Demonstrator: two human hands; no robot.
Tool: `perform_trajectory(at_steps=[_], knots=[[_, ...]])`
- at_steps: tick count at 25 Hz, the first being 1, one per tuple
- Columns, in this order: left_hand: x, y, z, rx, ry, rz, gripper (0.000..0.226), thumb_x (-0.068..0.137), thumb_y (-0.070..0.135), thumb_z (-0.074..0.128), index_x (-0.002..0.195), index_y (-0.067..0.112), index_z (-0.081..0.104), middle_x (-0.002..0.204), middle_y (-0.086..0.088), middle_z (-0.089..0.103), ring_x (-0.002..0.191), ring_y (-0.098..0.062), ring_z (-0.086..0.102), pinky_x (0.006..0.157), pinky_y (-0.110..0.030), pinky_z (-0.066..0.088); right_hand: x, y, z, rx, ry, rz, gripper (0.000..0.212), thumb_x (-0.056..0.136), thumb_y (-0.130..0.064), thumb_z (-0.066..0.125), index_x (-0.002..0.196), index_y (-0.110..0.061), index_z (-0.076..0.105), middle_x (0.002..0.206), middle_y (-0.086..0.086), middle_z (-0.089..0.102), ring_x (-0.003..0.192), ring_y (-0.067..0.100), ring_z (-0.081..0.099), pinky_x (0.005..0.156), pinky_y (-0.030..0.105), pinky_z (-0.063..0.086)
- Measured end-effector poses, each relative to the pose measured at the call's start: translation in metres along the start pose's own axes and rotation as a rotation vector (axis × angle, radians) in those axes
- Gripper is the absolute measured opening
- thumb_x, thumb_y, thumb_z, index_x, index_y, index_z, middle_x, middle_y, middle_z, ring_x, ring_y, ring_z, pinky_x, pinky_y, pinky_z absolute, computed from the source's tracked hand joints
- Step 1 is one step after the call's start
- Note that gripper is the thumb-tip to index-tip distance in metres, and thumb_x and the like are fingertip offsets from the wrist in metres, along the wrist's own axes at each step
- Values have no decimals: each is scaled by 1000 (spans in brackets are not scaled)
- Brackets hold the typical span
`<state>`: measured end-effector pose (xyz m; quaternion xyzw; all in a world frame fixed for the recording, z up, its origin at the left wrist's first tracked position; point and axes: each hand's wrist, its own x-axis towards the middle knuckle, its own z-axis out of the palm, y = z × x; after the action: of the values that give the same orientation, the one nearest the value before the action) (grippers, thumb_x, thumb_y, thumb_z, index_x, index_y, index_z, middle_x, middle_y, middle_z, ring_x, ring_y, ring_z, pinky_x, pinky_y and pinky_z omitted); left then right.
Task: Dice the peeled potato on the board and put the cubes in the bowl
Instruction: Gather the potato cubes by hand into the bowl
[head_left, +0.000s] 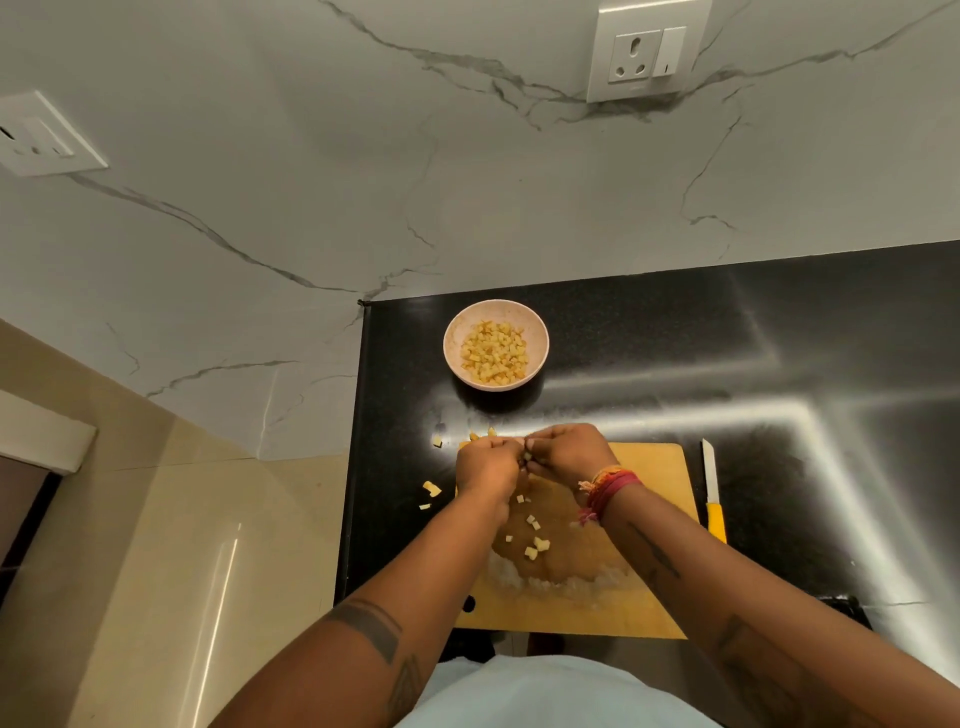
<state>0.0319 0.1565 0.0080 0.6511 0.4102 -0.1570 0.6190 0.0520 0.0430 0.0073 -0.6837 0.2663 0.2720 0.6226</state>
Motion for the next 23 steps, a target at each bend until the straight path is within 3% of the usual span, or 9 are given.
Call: perform_trajectory(at_steps=[5,8,11,15,17,19,21,23], knots=[[26,80,2,-54,6,78,3,92,17,70,89,17,72,91,-7,76,80,-19,76,78,-38,64,38,-73,7,46,2,-127,10,87,2,73,84,-7,79,90,15,77,93,28,75,91,43,60],[53,129,7,-88,52,95,17,89,16,72,103,13,62,100,-11,70,83,-22,74,76,-37,64,76,-118,16,-150,84,-208,14,82,-9,79,96,-10,80,98,10,78,96,23,74,92,41,60],[73,161,13,87,52,109,38,90,18,66,127,7,61,112,-12,67,95,-28,68,75,-38,59,103,-146,22,-334,131,-221,29,88,-16,70,115,-8,75,106,10,74,99,27,72,91,43,60],[91,170,11,337,64,202,32,101,20,57,131,14,65,117,-8,66,92,-21,63,66,-31,50,122,-148,21,-346,150,-203,34,91,-17,61,123,-8,70,116,13,71,106,32,69,91,47,59],[99,166,9,441,47,279,30,98,13,62,126,21,70,123,-4,66,99,-19,63,76,-31,56,128,-145,23,-353,186,-169,30,89,-15,69,118,-12,74,110,8,73,98,26,71,88,42,61],[102,158,7,509,39,335,24,94,10,68,109,27,76,121,-2,69,106,-21,66,91,-39,59,129,-141,24,-410,185,-197,24,87,-10,75,109,-19,79,108,5,74,99,23,70,91,41,60],[98,147,5,516,30,370,25,91,10,70,83,34,73,112,-1,71,105,-21,68,92,-42,59,125,-131,23,-409,176,-211,19,85,-5,77,92,-23,81,104,5,75,102,25,70,94,44,59],[89,130,4,483,-14,363,26,90,13,72,75,34,69,105,1,71,99,-21,69,89,-42,60,111,-116,19,-333,146,-181,26,85,-3,76,74,-26,78,94,5,76,97,25,73,91,45,60]])
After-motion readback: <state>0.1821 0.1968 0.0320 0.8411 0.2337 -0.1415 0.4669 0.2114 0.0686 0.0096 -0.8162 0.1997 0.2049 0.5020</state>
